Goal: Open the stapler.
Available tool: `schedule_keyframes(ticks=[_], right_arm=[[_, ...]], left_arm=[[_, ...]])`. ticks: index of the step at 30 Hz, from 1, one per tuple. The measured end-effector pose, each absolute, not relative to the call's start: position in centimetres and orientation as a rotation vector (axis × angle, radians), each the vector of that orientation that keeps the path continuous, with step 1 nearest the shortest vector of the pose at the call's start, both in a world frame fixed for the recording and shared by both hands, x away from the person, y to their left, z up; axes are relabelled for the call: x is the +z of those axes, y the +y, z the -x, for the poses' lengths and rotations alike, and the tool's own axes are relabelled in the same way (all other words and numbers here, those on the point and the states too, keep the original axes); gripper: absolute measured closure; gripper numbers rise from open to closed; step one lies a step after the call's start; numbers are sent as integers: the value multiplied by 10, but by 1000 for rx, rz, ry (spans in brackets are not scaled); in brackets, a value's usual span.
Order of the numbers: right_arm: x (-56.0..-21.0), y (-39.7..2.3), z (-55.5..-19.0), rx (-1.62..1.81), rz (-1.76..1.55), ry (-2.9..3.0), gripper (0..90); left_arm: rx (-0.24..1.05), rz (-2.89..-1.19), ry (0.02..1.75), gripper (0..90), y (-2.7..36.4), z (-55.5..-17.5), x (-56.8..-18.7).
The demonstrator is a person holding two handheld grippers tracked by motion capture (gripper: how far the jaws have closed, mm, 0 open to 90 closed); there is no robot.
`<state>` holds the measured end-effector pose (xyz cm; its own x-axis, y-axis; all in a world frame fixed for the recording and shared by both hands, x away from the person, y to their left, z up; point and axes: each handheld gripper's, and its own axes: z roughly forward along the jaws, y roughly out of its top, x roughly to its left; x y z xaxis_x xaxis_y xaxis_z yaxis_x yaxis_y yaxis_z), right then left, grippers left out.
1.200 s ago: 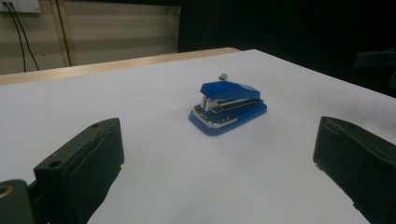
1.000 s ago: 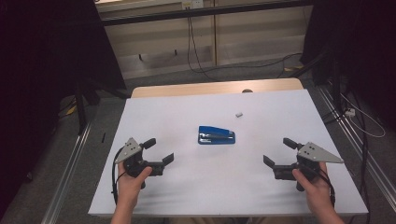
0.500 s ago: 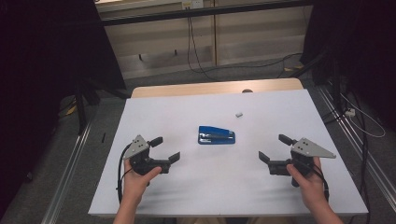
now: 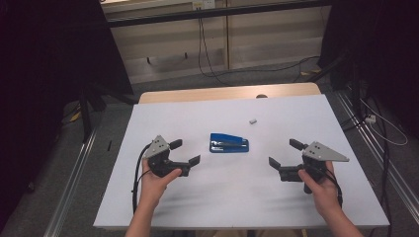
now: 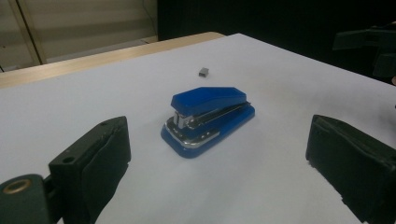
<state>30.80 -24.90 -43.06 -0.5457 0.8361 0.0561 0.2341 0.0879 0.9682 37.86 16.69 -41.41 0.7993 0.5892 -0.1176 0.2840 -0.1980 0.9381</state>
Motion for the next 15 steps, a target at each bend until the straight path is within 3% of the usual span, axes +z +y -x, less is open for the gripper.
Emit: schedule_keyframes(ticks=[15], right_arm=[[-425, -233, -334, 1469, -1027, 1858, 24]], left_arm=[[293, -1836, 656, 78, 137, -402, -414]])
